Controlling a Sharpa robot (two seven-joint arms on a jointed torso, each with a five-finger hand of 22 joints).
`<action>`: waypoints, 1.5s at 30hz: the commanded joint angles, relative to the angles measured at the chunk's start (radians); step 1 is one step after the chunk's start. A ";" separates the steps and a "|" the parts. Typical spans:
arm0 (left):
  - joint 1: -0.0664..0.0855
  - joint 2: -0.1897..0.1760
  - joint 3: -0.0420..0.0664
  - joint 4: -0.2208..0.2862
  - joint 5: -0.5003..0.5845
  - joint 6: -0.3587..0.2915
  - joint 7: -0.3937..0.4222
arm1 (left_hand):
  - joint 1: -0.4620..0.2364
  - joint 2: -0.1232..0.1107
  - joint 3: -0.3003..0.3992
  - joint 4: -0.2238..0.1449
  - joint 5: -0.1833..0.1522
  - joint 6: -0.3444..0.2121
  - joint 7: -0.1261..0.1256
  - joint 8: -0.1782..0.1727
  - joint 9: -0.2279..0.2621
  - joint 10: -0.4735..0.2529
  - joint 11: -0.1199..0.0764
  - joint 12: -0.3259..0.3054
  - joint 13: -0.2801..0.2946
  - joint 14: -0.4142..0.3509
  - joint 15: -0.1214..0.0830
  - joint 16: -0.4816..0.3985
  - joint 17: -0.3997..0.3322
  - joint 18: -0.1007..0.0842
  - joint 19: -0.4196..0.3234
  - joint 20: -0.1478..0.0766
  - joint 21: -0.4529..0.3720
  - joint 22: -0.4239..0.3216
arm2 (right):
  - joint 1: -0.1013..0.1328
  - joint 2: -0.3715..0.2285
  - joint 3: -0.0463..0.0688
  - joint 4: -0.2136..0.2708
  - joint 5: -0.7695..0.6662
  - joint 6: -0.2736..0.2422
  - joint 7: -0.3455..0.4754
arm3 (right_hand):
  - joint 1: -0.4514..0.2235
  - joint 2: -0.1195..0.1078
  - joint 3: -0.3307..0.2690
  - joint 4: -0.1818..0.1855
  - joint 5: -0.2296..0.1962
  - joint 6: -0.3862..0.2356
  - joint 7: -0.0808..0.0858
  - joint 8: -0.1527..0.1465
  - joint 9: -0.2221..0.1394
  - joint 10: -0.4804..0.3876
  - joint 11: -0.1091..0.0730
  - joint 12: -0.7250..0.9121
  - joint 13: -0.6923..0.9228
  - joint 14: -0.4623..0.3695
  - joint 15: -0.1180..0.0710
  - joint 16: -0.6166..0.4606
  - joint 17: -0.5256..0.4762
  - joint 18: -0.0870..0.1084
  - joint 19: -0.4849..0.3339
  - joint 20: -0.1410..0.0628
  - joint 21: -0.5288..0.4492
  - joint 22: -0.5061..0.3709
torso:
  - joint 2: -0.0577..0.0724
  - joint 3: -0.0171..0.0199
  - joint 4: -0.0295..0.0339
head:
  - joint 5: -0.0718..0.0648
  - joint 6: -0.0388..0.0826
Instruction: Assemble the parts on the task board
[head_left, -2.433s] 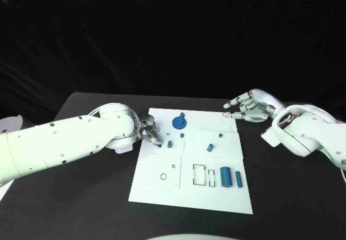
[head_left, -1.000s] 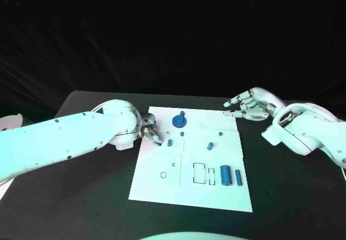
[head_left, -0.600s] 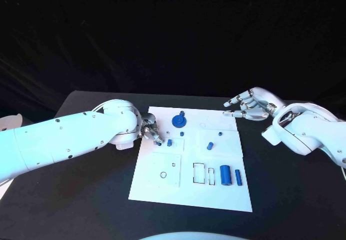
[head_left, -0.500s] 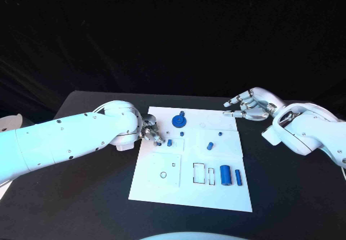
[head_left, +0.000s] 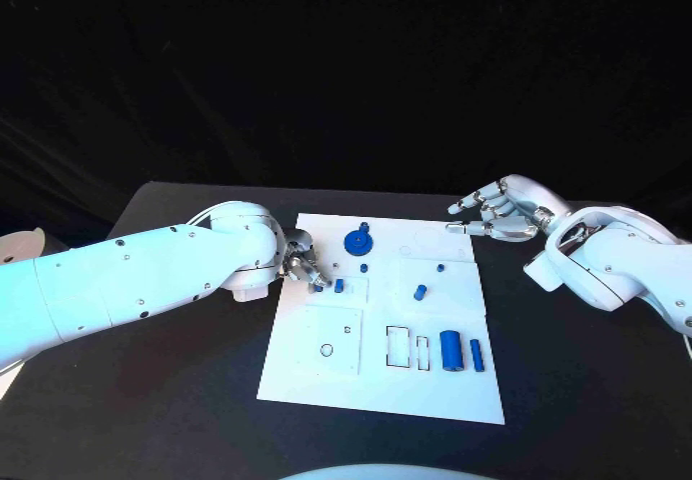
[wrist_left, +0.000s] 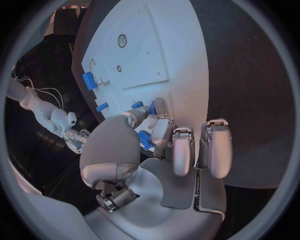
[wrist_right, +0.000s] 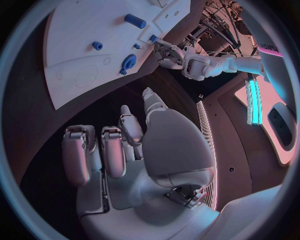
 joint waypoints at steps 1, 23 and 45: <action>-0.004 0.003 -0.003 -0.003 0.000 0.027 -0.010 | -0.015 0.000 -0.009 0.002 0.000 0.008 0.001 -0.006 -0.002 0.010 -0.001 0.006 0.003 0.105 -0.006 0.003 0.263 -0.012 0.077 -0.008 0.005 0.196 | 0.000 -0.001 0.000 0.002 -0.003 0.011 0.004 | -0.003 0.010 -0.007 0.002 0.005 0.002 0.000 -0.002 0.001 -0.004 -0.001 -0.006 -0.002 0.087 -0.002 -0.004 0.194 0.008 0.037 0.001 -0.005 0.137 | 0.000 -0.0004 -0.0005 | 0.000 0.001; -0.004 -0.040 0.005 0.035 0.028 -0.110 0.004 | -0.040 0.016 -0.371 0.120 -0.003 0.020 0.000 -0.002 -0.014 0.009 -0.002 -0.004 0.005 0.105 -0.009 0.003 0.263 -0.012 0.076 -0.011 0.005 0.199 | -0.001 0.001 0.000 0.000 -0.003 0.010 0.007 | -0.002 0.010 -0.007 0.001 0.008 0.002 0.000 -0.002 0.001 -0.005 -0.001 -0.007 -0.003 0.087 -0.002 -0.005 0.193 0.009 0.036 0.001 -0.006 0.135 | 0.000 -0.0015 0.0005 | -0.004 0.006; 0.000 -0.072 0.017 0.045 0.177 -0.451 0.413 | 0.327 0.060 -0.470 0.070 0.007 -0.236 0.125 -0.088 -0.113 -0.430 0.110 -0.560 -0.538 -0.145 0.081 -0.499 -0.292 0.150 -0.282 0.069 -0.845 -0.629 | -0.001 0.000 0.000 -0.002 -0.003 0.008 0.009 | -0.002 0.010 -0.007 0.001 0.008 0.002 0.000 -0.002 0.001 -0.005 -0.001 -0.007 -0.003 0.087 -0.002 -0.005 0.193 0.009 0.036 0.001 -0.006 0.135 | 0.000 -0.0010 0.0011 | -0.016 0.011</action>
